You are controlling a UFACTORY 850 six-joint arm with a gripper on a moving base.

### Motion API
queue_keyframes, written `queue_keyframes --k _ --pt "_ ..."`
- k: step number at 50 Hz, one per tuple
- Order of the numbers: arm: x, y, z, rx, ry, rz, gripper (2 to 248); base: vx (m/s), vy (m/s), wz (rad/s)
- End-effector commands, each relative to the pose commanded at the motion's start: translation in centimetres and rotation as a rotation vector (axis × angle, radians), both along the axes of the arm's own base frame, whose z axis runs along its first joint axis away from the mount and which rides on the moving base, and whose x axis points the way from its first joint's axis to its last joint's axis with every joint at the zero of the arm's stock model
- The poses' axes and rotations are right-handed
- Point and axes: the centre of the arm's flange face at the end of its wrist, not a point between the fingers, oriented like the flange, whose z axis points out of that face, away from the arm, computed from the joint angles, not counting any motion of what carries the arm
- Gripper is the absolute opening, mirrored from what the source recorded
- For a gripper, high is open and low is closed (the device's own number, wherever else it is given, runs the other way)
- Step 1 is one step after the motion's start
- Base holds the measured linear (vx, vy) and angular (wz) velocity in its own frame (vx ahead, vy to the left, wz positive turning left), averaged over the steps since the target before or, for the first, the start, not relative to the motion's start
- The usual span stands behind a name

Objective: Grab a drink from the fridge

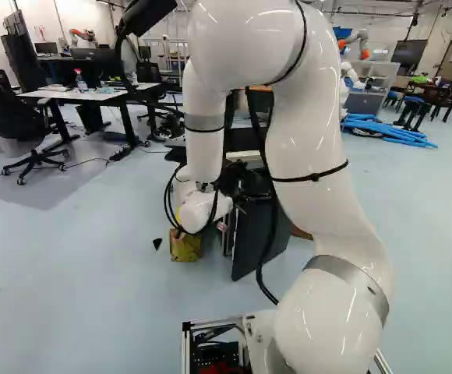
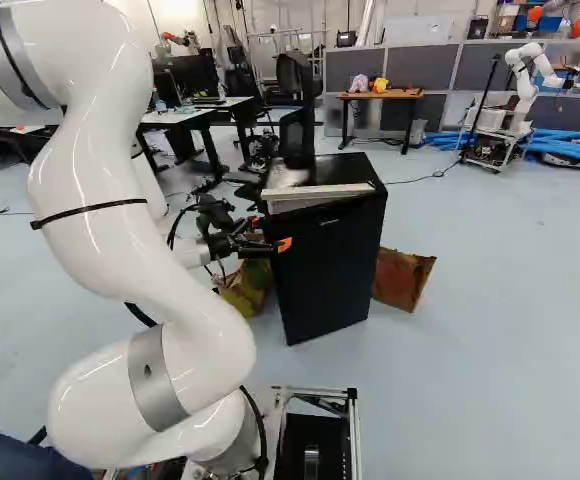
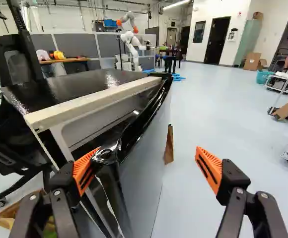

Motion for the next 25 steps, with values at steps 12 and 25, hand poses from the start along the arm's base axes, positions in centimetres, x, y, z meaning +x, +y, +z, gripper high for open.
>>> queue_keyframes --k 12,25 --pt "-1.0 -0.7 0.1 -0.021 0.002 -0.025 247 0.0 0.0 0.0" --pt "-2.2 -1.6 0.1 -0.03 0.014 -0.067 247 0.0 0.0 0.0"
